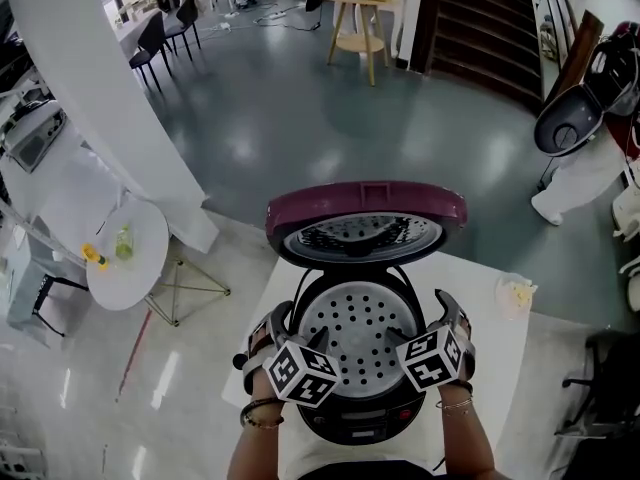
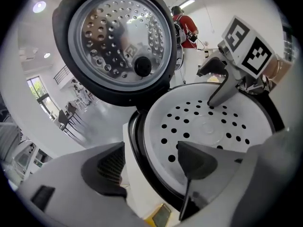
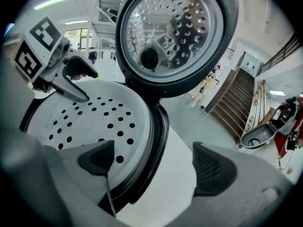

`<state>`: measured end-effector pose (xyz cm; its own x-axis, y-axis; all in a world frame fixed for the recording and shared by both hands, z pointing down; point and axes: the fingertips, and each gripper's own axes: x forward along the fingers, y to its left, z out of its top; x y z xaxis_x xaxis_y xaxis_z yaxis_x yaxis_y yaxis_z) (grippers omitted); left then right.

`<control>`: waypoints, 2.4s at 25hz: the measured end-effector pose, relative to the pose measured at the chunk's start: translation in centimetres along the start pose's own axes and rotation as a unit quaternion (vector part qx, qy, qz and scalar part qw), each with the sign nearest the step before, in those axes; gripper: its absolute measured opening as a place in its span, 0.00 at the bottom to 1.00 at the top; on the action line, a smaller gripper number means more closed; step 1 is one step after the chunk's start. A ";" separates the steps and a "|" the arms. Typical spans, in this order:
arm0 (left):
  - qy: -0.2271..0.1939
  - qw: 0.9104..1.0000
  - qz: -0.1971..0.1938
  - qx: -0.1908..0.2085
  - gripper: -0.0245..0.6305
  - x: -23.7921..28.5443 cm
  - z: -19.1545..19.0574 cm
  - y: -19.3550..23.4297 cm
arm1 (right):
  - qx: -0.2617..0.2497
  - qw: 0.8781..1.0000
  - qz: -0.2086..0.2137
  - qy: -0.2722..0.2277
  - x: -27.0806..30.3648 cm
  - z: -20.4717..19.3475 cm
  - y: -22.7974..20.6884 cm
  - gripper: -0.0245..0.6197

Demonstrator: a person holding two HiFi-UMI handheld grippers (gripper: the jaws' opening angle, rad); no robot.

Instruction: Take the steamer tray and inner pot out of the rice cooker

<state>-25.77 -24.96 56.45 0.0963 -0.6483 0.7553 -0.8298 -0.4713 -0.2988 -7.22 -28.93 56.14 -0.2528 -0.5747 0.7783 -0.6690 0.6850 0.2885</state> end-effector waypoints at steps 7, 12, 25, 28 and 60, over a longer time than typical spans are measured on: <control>0.014 1.000 -0.002 -0.020 0.37 0.7 -0.4 0.0 | -0.004 1.000 0.017 -0.003 0.1 0.4 0.6 0.61; 0.031 0.999 0.013 -0.009 0.34 0.7 -0.4 0.3 | -0.073 0.996 -0.042 -0.014 -0.6 1.2 0.6 0.30; -0.066 0.996 0.048 -0.033 0.21 -5.1 3.4 1.9 | -0.013 0.977 -0.099 -0.188 -8.4 6.2 -1.1 0.16; -0.103 0.992 0.070 -0.027 0.19 -7.7 5.1 2.1 | 0.008 0.964 -0.111 -0.241 -11.3 7.2 -1.8 0.15; -0.155 0.970 -0.071 0.173 0.21 -9.8 20.2 -35.5 | 0.307 0.916 -0.158 -0.202 -28.2 -29.3 -16.5 0.10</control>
<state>13.87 -13.97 47.87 0.4011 -0.6854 0.6078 -0.5667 -0.7069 -0.4232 31.49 -10.88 45.74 -0.1332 -0.9052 0.4035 -0.9894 0.1451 -0.0010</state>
